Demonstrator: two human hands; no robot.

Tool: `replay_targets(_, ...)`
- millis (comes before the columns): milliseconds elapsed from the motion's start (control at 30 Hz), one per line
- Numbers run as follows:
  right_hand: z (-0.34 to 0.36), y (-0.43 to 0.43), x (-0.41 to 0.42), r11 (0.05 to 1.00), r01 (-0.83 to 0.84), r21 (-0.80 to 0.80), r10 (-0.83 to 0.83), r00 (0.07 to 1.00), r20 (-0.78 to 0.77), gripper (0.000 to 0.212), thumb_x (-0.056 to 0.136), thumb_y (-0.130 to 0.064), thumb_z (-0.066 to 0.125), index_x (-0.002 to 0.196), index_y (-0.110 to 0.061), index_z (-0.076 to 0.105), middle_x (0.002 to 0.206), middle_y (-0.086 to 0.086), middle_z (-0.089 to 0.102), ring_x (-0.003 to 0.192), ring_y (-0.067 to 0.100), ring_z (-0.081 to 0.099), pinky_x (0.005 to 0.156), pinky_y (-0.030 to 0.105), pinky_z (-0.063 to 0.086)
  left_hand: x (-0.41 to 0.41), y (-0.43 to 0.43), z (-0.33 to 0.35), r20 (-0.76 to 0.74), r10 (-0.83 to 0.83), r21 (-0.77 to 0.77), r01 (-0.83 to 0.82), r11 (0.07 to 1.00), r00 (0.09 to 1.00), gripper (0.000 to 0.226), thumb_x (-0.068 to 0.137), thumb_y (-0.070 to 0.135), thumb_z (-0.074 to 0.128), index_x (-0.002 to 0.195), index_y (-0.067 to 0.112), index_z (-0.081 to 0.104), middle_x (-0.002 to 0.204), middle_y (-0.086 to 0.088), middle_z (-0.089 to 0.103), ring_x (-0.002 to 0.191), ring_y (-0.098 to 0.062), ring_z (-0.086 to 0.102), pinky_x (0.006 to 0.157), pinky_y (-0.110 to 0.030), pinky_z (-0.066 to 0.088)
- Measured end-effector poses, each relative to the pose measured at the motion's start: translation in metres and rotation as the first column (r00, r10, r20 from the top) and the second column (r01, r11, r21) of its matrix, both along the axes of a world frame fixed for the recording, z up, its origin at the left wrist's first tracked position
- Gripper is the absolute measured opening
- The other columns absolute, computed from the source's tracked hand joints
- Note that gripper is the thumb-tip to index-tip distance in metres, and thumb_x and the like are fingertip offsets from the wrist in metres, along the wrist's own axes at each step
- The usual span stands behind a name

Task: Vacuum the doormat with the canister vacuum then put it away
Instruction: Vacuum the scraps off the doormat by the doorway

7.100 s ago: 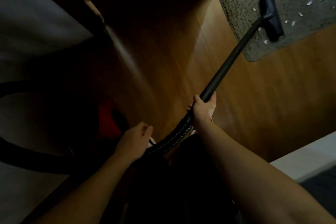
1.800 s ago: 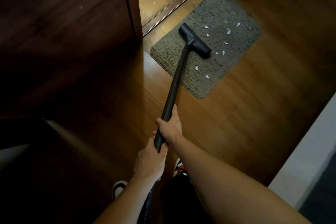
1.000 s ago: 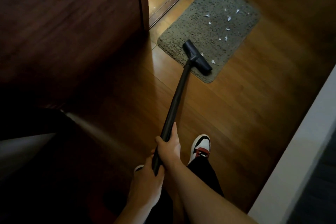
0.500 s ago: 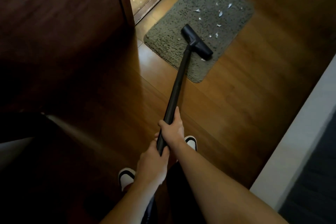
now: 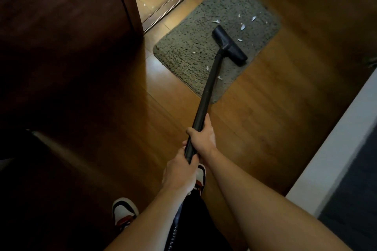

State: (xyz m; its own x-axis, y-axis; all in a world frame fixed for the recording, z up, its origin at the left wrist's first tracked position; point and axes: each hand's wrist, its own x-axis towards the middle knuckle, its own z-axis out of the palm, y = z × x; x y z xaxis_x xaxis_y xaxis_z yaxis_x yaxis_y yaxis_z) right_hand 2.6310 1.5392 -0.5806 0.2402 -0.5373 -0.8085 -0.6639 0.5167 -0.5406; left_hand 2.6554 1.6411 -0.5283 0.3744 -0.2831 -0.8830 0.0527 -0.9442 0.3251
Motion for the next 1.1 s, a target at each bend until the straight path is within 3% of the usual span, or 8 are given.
replay_targets(167, 0.005, 0.026, 0.005, 1.000, 0.015, 0.005, -0.015, 1.000, -0.010, 0.093, 0.096, -0.014, 0.063, 0.159, -0.039, 0.000, 0.131, 0.006, 0.056, 0.056, 0.019, 0.070, 0.055, 0.032, 0.059, 0.006, 0.025, -0.001, -0.014, -0.018, 0.013, 0.018, 1.000, 1.000, 0.040, 0.096, 0.055, 0.044, 0.131, 0.037, 0.048, 0.085, 0.004, 0.066, 0.074, -0.021, 0.070, 0.074, -0.041, 0.062)
replay_targets(333, 0.011, 0.073, 0.007, 0.998, 0.054, 0.033, -0.054, 0.999, -0.006, 0.093, 0.095, -0.012, 0.063, 0.159, -0.038, 0.001, 0.111, -0.002, 0.058, 0.052, 0.017, 0.068, 0.053, 0.031, 0.059, 0.010, 0.072, 0.007, 0.011, -0.028, 0.006, 0.028, 1.000, 1.000, 0.039, 0.096, 0.055, 0.045, 0.130, 0.037, 0.050, 0.083, 0.004, 0.066, 0.071, -0.019, 0.070, 0.071, -0.039, 0.063)
replay_targets(467, 0.016, 0.119, 0.010, 0.995, 0.079, 0.058, -0.080, 0.997, 0.013, 0.093, 0.095, -0.011, 0.063, 0.159, -0.039, 0.001, 0.126, 0.004, 0.055, 0.050, 0.015, 0.067, 0.049, 0.027, 0.056, 0.015, 0.119, 0.017, 0.007, 0.016, -0.057, -0.016, 0.998, 1.000, 0.027, 0.098, 0.048, 0.047, 0.120, 0.034, 0.055, 0.080, 0.003, 0.066, 0.057, -0.015, 0.066, 0.045, -0.025, 0.053)
replay_targets(567, 0.016, 0.155, 0.014, 0.986, 0.132, 0.099, -0.135, 0.991, 0.022, 0.094, 0.095, -0.010, 0.061, 0.157, -0.044, 0.001, 0.127, 0.005, 0.054, 0.047, 0.014, 0.065, 0.048, 0.027, 0.054, 0.019, 0.154, 0.025, 0.004, -0.002, -0.087, 0.003, 0.996, 1.000, 0.018, 0.100, 0.045, 0.046, 0.111, 0.035, 0.054, 0.079, 0.004, 0.066, 0.057, -0.013, 0.066, 0.049, -0.027, 0.053)
replay_targets(667, 0.010, 0.184, 0.021, 0.958, 0.231, 0.169, -0.244, 0.968, 0.063, 0.092, 0.093, -0.004, 0.059, 0.156, -0.046, 0.007, 0.109, 0.011, 0.060, 0.053, 0.019, 0.063, 0.053, 0.032, 0.056, 0.028, 0.184, 0.030, -0.005, -0.041, -0.058, 0.041, 0.997, 0.999, 0.020, 0.099, 0.050, 0.045, 0.106, 0.033, 0.053, 0.079, 0.005, 0.066, 0.056, -0.011, 0.064, 0.052, -0.027, 0.053)
replay_targets(833, 0.003, 0.204, 0.030, 0.883, 0.402, 0.244, -0.434, 0.896, 0.094, 0.079, 0.090, 0.000, 0.060, 0.151, -0.037, 0.027, 0.086, 0.012, 0.058, 0.055, 0.017, 0.059, 0.051, 0.031, 0.052, 0.035, 0.214, 0.036, -0.053, -0.018, -0.022, 0.017, 1.000, 0.998, 0.025, 0.097, 0.052, 0.048, 0.101, 0.028, 0.055, 0.079, -0.002, 0.066, 0.047, -0.011, 0.062, 0.042, -0.020, 0.046)
replay_targets(967, 0.003, 0.210, 0.028, 0.886, 0.413, 0.211, -0.432, 0.900, 0.055, 0.060, 0.091, -0.003, 0.061, 0.142, -0.023, 0.038, 0.084, 0.010, 0.058, 0.054, 0.014, 0.057, 0.049, 0.030, 0.051, 0.032, 0.214, 0.032, -0.074, 0.023, -0.031, -0.026, 0.999, 0.997, 0.023, 0.098, 0.044, 0.052, 0.103, 0.021, 0.056, 0.077, -0.005, 0.070, 0.050, -0.013, 0.067, 0.047, -0.027, 0.055)
replay_targets(1100, 0.000, 0.208, 0.017, 0.906, 0.387, 0.170, -0.399, 0.916, 0.044, 0.048, 0.091, -0.005, 0.060, 0.133, -0.021, 0.044, 0.083, 0.010, 0.058, 0.052, 0.014, 0.056, 0.048, 0.029, 0.050, 0.018, 0.206, 0.026, -0.065, -0.040, -0.040, 0.038, 0.998, 0.997, 0.023, 0.099, 0.044, 0.047, 0.110, 0.024, 0.048, 0.083, -0.002, 0.064, 0.069, -0.019, 0.068, 0.071, -0.044, 0.061)
